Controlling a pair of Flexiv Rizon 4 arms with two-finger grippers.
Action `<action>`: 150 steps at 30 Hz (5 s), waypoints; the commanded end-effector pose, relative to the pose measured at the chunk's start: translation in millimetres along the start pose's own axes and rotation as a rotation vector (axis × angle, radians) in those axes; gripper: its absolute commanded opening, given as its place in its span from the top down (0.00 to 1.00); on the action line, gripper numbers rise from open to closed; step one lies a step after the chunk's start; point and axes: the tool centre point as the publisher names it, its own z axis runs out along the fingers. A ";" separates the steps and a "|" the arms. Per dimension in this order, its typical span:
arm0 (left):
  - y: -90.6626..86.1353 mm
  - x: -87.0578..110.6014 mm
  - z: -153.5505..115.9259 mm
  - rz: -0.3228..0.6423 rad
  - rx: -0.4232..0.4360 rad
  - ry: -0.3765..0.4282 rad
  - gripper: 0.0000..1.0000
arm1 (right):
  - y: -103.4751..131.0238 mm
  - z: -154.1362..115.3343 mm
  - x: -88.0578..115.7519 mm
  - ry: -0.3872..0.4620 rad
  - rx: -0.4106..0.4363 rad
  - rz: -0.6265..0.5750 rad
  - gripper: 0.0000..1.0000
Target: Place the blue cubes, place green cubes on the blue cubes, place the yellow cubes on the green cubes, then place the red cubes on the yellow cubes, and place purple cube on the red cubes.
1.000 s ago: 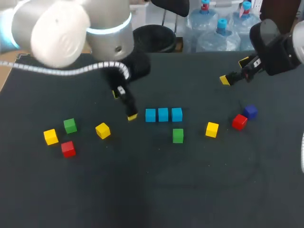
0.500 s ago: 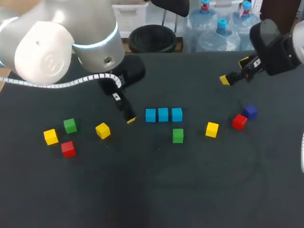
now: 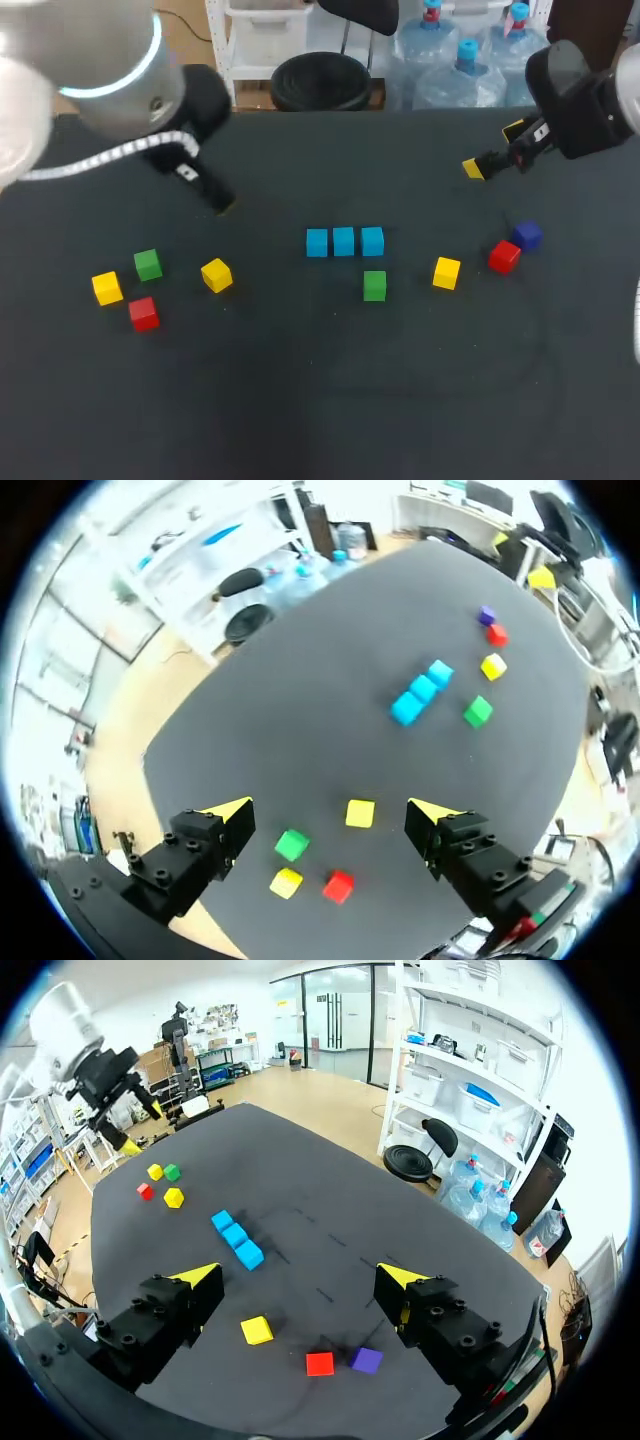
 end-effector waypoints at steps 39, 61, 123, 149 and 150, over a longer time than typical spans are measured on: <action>25.3 -0.3 -26.9 -0.041 -0.081 -0.283 0.00 | 1.5 -1.3 0.4 0.001 0.007 0.001 0.00; 25.3 -0.3 -26.9 -0.041 -0.081 -0.283 0.00 | 55.0 47.2 -17.4 0.298 -0.182 -0.208 0.00; 25.3 -0.3 -26.9 -0.041 -0.081 -0.283 0.00 | 53.9 143.0 72.0 0.687 -0.252 -0.580 1.00; 25.3 -0.3 -26.9 -0.041 -0.081 -0.283 0.00 | 50.1 181.5 66.9 0.734 -0.225 -0.705 1.00; 25.3 -0.3 -26.9 -0.041 -0.081 -0.283 0.00 | 49.9 182.0 67.1 0.733 -0.225 -0.704 1.00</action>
